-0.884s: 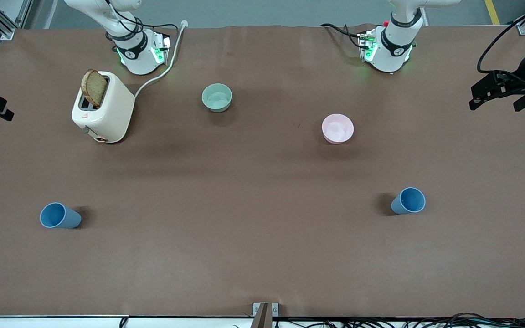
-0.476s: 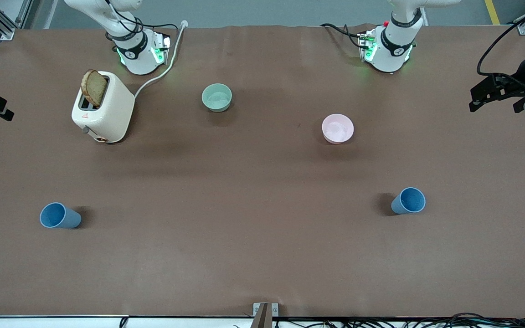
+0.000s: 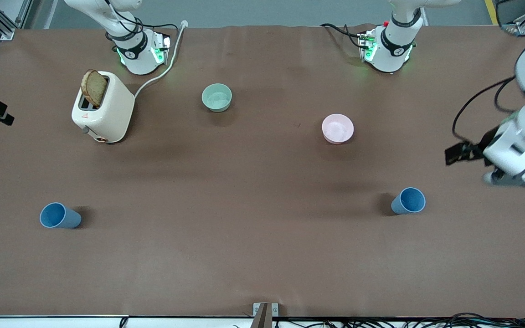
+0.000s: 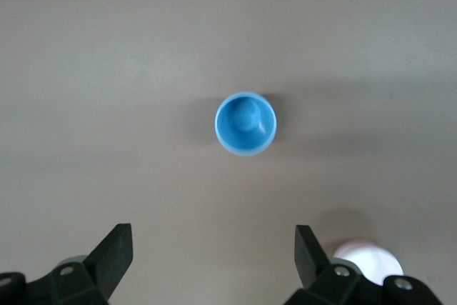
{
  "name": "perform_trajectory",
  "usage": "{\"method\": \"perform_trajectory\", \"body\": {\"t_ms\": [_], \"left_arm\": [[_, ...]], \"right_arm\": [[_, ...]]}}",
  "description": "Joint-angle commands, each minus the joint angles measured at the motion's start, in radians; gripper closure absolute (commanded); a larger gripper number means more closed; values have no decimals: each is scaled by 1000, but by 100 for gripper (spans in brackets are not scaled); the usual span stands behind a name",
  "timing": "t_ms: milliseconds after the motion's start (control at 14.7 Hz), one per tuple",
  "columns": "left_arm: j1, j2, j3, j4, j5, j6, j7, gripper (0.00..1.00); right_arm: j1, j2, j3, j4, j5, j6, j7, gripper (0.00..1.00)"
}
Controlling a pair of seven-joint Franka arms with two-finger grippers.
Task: Stack blue cups with both arms
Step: 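Reach the left gripper and the right gripper toward the blue cups, then close the left gripper and the right gripper on the cup rims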
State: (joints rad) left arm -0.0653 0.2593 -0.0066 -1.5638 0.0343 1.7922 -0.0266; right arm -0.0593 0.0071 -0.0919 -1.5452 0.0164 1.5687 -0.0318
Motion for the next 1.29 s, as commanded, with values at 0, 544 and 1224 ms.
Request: {"method": "perform_trajectory", "body": {"t_ms": [0, 544, 1224], "left_arm": [[28, 67, -1, -85, 19, 177, -4, 0], [55, 221, -7, -211, 15, 404, 11, 18], [36, 275, -12, -203, 1, 477, -6, 98]], "right_arm": [[-69, 72, 8, -6, 2, 68, -51, 2], [-148, 362, 11, -71, 11, 423, -221, 3], [-171, 577, 15, -113, 62, 763, -283, 7]]}}
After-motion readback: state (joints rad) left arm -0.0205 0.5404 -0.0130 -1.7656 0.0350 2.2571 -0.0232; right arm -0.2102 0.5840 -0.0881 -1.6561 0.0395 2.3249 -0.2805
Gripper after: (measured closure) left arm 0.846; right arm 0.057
